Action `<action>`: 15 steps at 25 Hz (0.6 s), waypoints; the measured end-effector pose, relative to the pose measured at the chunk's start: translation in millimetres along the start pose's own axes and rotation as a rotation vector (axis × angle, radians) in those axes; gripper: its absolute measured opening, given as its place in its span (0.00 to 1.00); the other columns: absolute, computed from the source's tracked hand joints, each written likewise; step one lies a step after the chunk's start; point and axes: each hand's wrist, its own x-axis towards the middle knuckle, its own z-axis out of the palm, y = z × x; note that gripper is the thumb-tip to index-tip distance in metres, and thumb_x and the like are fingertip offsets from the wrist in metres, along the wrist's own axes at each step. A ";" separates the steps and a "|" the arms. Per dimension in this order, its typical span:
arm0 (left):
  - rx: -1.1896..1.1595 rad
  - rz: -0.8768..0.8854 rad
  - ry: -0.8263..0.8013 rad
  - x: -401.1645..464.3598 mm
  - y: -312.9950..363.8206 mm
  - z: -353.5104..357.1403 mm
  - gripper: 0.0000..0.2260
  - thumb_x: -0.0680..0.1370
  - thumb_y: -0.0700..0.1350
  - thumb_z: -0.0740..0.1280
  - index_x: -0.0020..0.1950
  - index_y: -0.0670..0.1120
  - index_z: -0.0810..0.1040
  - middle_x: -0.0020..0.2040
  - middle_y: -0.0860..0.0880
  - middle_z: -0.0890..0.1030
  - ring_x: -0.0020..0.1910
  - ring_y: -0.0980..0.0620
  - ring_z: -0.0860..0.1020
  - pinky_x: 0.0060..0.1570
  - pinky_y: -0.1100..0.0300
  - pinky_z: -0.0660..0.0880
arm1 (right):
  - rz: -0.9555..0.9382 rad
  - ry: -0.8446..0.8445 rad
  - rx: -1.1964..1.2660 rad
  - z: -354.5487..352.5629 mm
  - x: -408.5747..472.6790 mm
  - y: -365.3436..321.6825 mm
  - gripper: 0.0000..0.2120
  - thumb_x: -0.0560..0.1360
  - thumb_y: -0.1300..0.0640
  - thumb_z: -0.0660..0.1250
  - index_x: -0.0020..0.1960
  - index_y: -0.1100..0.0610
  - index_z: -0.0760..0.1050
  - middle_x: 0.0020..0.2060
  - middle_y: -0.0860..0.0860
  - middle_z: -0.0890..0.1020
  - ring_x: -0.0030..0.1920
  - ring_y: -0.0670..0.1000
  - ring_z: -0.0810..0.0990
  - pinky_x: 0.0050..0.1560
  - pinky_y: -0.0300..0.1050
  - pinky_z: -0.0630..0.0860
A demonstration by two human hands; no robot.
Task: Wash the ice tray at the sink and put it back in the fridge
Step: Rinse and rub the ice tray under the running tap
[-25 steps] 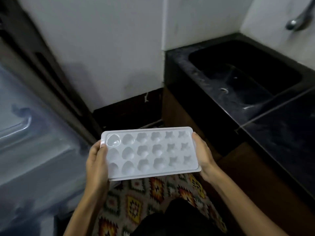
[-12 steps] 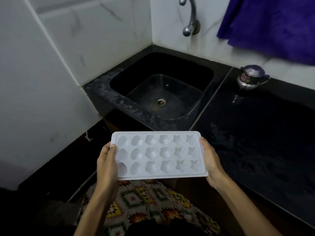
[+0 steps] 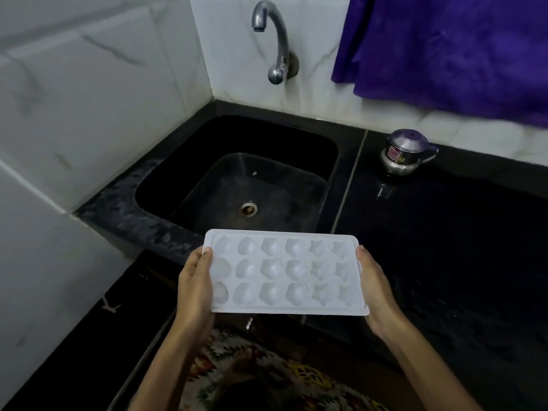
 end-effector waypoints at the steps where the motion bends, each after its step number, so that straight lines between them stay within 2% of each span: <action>1: 0.010 -0.012 -0.026 13.0 4.9 2.2 0.09 0.80 0.50 0.59 0.49 0.49 0.77 0.44 0.49 0.84 0.41 0.48 0.83 0.36 0.54 0.78 | 0.010 0.024 0.005 5.1 6.6 -4.1 0.19 0.81 0.45 0.49 0.55 0.47 0.77 0.52 0.48 0.82 0.53 0.50 0.81 0.53 0.50 0.77; 4: 0.060 -0.045 -0.128 59.5 24.2 1.2 0.09 0.78 0.54 0.61 0.46 0.49 0.74 0.43 0.48 0.83 0.41 0.47 0.82 0.37 0.50 0.80 | 0.049 0.109 0.020 27.9 28.3 -15.7 0.20 0.81 0.44 0.49 0.63 0.50 0.74 0.56 0.49 0.80 0.56 0.52 0.79 0.59 0.54 0.75; 7: 0.121 -0.085 -0.239 110.4 44.7 -6.3 0.10 0.77 0.56 0.61 0.45 0.50 0.72 0.37 0.53 0.84 0.35 0.51 0.83 0.29 0.56 0.78 | 0.077 0.182 -0.001 56.1 50.3 -23.9 0.22 0.81 0.44 0.49 0.68 0.51 0.69 0.63 0.50 0.77 0.61 0.53 0.76 0.64 0.54 0.72; 12: 0.183 -0.104 -0.363 184.4 67.7 -16.8 0.09 0.79 0.55 0.59 0.48 0.56 0.77 0.43 0.51 0.85 0.40 0.50 0.84 0.30 0.57 0.79 | 0.104 0.291 0.021 106.2 83.4 -32.6 0.23 0.80 0.43 0.50 0.71 0.51 0.65 0.67 0.51 0.73 0.65 0.53 0.73 0.66 0.52 0.69; 14: 0.202 -0.109 -0.384 206.2 71.6 -19.8 0.10 0.79 0.55 0.59 0.47 0.57 0.79 0.45 0.50 0.85 0.42 0.48 0.84 0.32 0.56 0.79 | 0.106 0.311 0.009 118.8 94.0 -37.4 0.21 0.80 0.43 0.51 0.69 0.49 0.68 0.64 0.49 0.75 0.62 0.52 0.75 0.62 0.51 0.72; 15: 0.219 -0.107 -0.383 215.7 73.2 -21.4 0.10 0.79 0.54 0.59 0.48 0.57 0.80 0.45 0.49 0.85 0.43 0.47 0.84 0.33 0.55 0.79 | 0.095 0.303 -0.026 122.4 97.9 -42.2 0.19 0.80 0.43 0.51 0.65 0.48 0.72 0.59 0.47 0.78 0.57 0.50 0.78 0.55 0.48 0.76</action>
